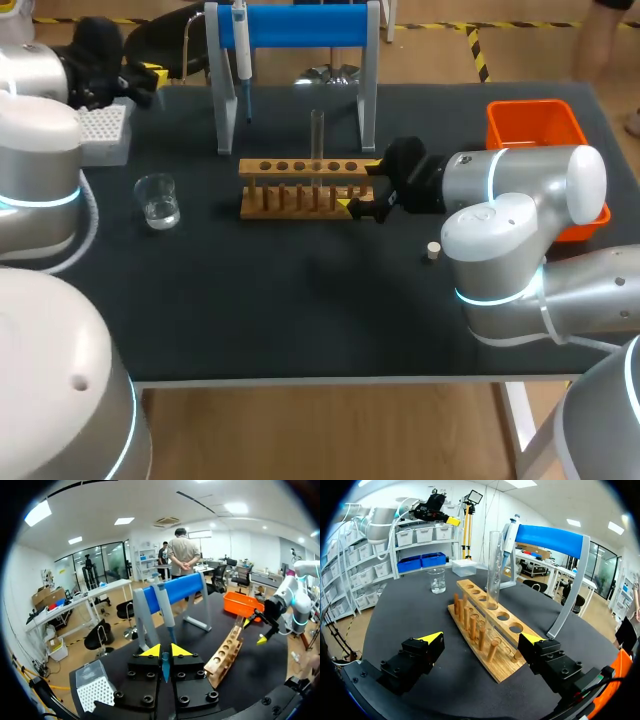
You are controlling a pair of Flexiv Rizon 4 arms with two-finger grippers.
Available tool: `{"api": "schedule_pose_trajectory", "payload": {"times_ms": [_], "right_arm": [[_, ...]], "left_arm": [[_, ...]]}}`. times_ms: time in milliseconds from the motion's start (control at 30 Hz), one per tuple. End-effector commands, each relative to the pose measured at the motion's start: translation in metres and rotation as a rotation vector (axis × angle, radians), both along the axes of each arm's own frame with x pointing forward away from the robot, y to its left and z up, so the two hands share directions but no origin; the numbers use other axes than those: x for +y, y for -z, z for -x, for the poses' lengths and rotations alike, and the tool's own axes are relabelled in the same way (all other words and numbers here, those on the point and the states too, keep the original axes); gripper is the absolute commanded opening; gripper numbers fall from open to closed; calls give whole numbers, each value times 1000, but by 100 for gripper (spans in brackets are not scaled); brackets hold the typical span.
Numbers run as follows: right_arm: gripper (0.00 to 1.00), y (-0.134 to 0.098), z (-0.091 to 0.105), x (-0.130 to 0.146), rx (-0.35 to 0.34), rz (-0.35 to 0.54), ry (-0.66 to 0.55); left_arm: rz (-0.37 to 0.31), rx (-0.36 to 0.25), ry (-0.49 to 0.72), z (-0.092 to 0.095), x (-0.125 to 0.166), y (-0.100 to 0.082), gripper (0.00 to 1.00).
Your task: Invert the test tube, pick up the pipette, mount the tip to pipette, aspirate from beaker and dispense into the tube, eject the tip, return the pipette, and cap with the stopper.
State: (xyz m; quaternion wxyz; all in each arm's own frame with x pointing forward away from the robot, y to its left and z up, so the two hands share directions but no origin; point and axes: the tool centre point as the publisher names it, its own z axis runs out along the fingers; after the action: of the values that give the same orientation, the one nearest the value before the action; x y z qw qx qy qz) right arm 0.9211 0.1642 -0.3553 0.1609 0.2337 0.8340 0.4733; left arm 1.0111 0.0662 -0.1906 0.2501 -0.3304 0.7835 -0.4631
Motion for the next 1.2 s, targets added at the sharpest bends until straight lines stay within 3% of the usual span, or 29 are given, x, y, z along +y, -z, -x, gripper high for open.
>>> {"api": "schedule_pose_trajectory", "payload": {"times_ms": [33, 300, 533, 700, 800, 1133, 1200], "right_arm": [[100, 0, 0, 0, 0, 0, 0], [100, 0, 0, 0, 0, 0, 0], [100, 0, 0, 0, 0, 0, 0], [100, 0, 0, 0, 0, 0, 0], [100, 0, 0, 0, 0, 0, 0], [100, 0, 0, 0, 0, 0, 0], [100, 0, 0, 0, 0, 0, 0]], "left_arm": [[-3, 33, 34, 2, 4, -5, 0], [1, 35, 53, 7, -1, -8, 0], [-24, 89, 210, 65, -70, -26, 0], [1, 157, 324, 104, -122, -22, 0], [24, 159, 365, 122, -147, -17, 0], [24, 158, 513, 165, -205, -10, 0], [-8, 138, 526, 170, -212, -10, 0]]}}
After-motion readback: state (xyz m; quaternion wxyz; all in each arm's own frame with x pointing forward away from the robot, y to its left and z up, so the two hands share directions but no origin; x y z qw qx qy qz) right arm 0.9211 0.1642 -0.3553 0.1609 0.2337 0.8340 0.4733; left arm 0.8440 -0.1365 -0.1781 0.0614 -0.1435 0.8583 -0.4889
